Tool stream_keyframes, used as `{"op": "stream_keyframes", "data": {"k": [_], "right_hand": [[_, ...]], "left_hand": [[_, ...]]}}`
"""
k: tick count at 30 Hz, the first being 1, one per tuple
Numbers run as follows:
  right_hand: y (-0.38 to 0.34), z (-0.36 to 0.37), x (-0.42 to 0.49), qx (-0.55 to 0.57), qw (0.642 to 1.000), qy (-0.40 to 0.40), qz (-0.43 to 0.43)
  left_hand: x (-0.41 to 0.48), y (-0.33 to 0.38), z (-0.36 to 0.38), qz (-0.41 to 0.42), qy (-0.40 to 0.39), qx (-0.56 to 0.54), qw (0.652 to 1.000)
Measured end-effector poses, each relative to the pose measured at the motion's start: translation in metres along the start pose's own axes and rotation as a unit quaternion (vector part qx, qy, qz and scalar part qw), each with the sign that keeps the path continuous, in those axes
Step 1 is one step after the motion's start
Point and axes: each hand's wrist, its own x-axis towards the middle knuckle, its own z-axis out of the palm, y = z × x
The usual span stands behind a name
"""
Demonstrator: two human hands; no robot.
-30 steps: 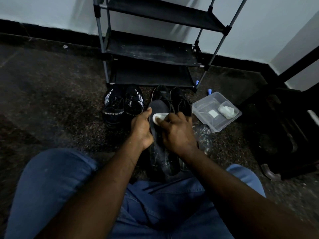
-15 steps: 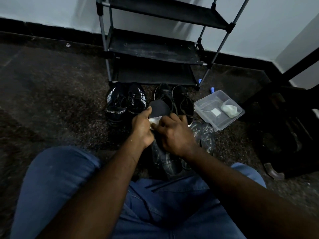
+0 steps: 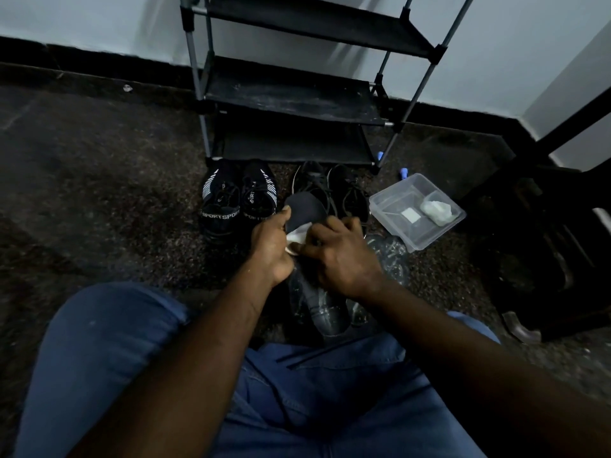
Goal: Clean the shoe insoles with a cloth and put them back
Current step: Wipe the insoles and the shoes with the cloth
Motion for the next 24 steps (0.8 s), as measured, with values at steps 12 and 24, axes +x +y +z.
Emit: {"op": "stream_keyframes", "data": {"k": [12, 24], "right_hand": [[0.022, 0.0, -0.022, 0.036, 0.985, 0.006, 0.168], [0.008, 0.001, 0.006, 0.477, 0.781, 0.106, 0.39]], "left_hand": [[0.003, 0.006, 0.003, 0.062, -0.005, -0.03, 0.998], [-0.022, 0.004, 0.01, 0.054, -0.095, 0.0, 0.994]]}}
